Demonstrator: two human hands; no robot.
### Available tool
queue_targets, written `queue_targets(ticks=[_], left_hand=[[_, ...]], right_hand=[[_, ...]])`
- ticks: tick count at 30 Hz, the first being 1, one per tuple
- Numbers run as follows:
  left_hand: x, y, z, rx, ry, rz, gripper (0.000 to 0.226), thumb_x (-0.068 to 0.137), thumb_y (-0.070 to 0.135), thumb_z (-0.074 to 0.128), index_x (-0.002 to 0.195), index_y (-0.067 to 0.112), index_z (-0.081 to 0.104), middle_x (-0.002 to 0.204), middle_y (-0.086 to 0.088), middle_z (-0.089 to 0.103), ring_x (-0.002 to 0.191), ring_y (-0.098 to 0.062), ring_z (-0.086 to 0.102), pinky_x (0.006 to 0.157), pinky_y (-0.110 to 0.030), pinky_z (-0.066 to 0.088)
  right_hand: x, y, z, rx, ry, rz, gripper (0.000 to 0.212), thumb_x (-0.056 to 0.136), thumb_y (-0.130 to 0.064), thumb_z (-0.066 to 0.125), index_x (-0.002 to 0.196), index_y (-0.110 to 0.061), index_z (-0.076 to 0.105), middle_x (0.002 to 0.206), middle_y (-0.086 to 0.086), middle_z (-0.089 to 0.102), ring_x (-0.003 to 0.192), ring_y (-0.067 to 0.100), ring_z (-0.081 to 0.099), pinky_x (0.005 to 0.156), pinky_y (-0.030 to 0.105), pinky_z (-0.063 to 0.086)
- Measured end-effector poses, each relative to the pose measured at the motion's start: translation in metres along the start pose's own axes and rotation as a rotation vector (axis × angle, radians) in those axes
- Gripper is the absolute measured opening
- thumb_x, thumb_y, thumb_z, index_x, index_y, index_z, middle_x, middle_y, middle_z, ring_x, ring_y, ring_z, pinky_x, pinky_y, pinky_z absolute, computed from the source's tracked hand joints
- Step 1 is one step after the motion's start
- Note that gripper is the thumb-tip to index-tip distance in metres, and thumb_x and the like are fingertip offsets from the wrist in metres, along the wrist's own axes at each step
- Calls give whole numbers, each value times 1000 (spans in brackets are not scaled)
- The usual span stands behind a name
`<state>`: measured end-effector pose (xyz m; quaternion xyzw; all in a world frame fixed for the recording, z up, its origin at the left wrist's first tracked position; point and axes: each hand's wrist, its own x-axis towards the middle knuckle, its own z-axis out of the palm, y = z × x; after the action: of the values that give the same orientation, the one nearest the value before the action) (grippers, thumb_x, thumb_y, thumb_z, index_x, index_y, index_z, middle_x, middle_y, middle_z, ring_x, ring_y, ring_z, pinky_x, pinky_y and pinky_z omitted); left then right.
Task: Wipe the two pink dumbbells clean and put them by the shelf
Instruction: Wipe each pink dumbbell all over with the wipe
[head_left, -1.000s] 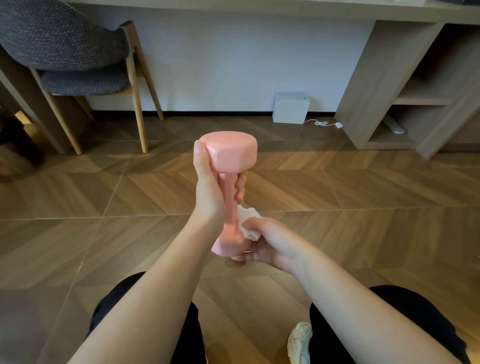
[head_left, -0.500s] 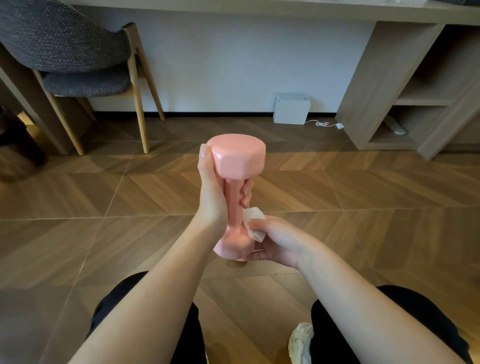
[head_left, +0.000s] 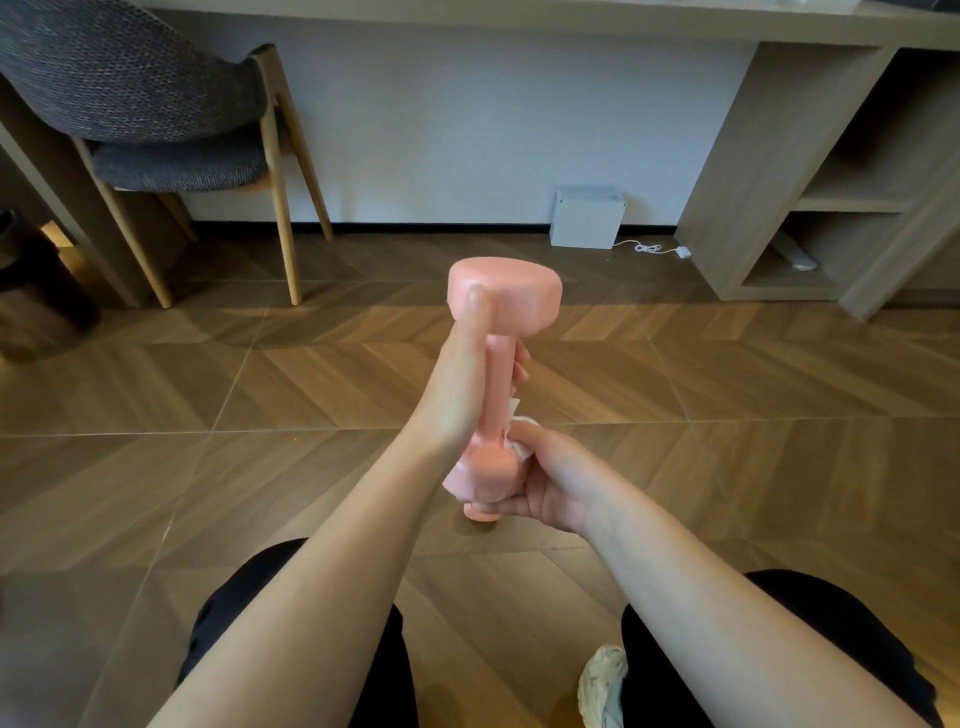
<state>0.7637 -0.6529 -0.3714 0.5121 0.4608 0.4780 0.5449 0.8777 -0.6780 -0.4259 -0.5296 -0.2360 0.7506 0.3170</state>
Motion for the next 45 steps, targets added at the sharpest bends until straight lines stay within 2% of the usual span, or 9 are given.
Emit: queue_targets(ticks=[6,9,14,20,25,28,34,40,45], left_hand=[[-5,-3,5,-42,61,-33,88,72,84,24,68,1,53,63,-13,49,59,-21,44,65,-35,38],[-9,2,6,-245,28,-27,89,79,78,19,74,-4,53,59,-13,38,52,-22,31,55,-34,28],[-9,4,-2,-327,3,14,88,85,77,10,62,5,55,53,-12,38,48,-23,30,52,-33,30],[-12,7,-3,-396,1,-33,84,89,75,1,71,8,48,49,-10,43,46,-23,34,52,-32,31],[-10,6,0,-415,-45,-20,92,91,72,1,55,11,59,48,-12,43,48,-24,32,52,-33,29],[-8,8,-2,-460,-40,-11,92,91,72,-1,55,8,56,47,-12,42,46,-25,34,49,-30,33],[-11,7,-1,-463,-95,-53,89,88,75,-1,57,7,48,47,-10,40,45,-24,32,50,-31,32],[-6,10,-7,-482,-186,-63,98,88,77,0,67,5,63,57,-14,48,54,-26,40,56,-32,37],[-3,5,1,-215,-27,-54,95,74,86,22,85,4,68,75,-10,63,72,-25,55,76,-41,47]], right_hand=[[5,7,5,-19,72,1,26,98,-21,53,121,-11,56,109,17,67,92,38,68,79,52,59],[8,10,8,-118,101,-6,37,91,-32,62,124,-17,58,105,12,68,84,31,68,84,50,59],[-5,0,0,-116,-17,-9,30,96,-17,51,123,-9,62,125,18,66,105,35,66,99,54,51],[-5,1,1,-277,85,-52,16,91,-32,58,103,-21,60,90,4,61,79,25,61,96,46,52],[-9,-5,-2,-242,-72,30,31,94,-30,53,120,-16,60,112,12,63,92,33,64,75,40,61],[-12,-12,-12,-185,-135,28,38,96,-20,45,131,-10,54,117,15,62,103,37,63,87,50,58],[-7,-7,-2,-298,8,64,34,91,-42,59,116,-20,66,100,3,70,89,22,66,91,44,55],[-17,-13,-9,-186,-88,-23,15,97,-20,51,93,-16,64,75,-1,68,78,21,65,93,50,52],[-11,-6,-9,22,12,-52,21,95,-7,43,105,-9,62,109,13,64,109,36,64,89,59,53]])
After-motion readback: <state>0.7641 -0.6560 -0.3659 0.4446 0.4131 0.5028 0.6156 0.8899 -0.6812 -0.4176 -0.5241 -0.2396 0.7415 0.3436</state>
